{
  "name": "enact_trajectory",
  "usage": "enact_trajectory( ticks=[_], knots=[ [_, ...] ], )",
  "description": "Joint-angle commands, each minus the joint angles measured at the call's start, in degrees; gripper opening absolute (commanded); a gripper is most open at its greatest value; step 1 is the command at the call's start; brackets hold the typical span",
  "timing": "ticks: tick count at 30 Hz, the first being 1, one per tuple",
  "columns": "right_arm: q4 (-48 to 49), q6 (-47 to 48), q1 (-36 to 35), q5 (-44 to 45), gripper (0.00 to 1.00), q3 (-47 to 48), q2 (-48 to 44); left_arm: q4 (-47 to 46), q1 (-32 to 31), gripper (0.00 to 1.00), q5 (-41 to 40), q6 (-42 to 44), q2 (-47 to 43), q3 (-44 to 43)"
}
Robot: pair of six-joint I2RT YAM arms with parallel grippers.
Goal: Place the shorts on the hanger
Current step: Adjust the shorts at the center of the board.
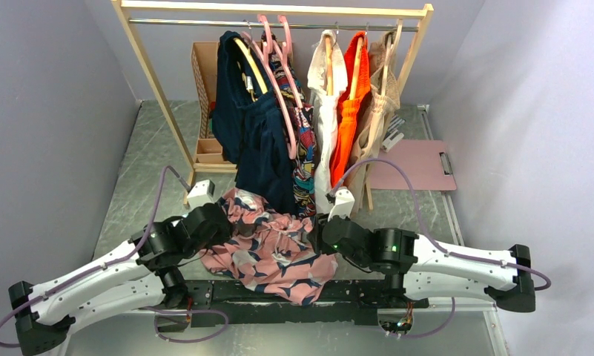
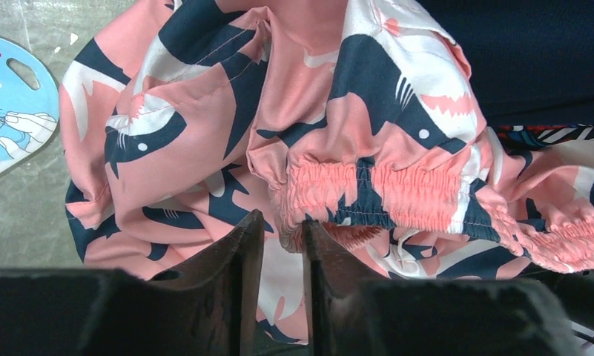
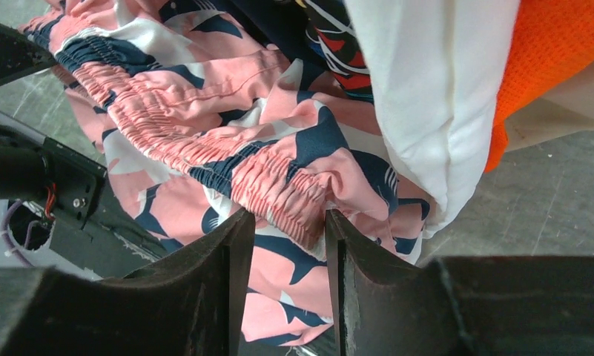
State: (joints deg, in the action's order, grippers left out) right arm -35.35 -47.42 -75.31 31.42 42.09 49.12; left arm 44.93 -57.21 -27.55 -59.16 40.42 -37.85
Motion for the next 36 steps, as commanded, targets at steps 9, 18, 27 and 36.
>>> enact_trajectory(
  ticks=[9, 18, 27, 36],
  knots=[
    [1.1, 12.6, 0.2, -10.8, 0.55, 11.5, -2.6, 5.1, 0.1, 0.88, 2.7, 2.6, -0.7, -8.4],
    [-4.9, 27.2, 0.2, -11.9, 0.55, 42.5, 8.0, 8.7, 0.1, 0.99, 0.5, 11.2, -3.2, -22.4],
    [3.9, 36.2, 0.2, 6.5, 0.42, 58.2, 21.2, 4.8, 0.1, 0.96, -0.3, 8.9, -7.2, -17.7],
    [6.4, 41.5, 2.0, 15.2, 0.31, 65.2, 29.6, 4.7, 0.1, 0.93, 1.8, 7.5, -6.7, -16.1]
  ],
)
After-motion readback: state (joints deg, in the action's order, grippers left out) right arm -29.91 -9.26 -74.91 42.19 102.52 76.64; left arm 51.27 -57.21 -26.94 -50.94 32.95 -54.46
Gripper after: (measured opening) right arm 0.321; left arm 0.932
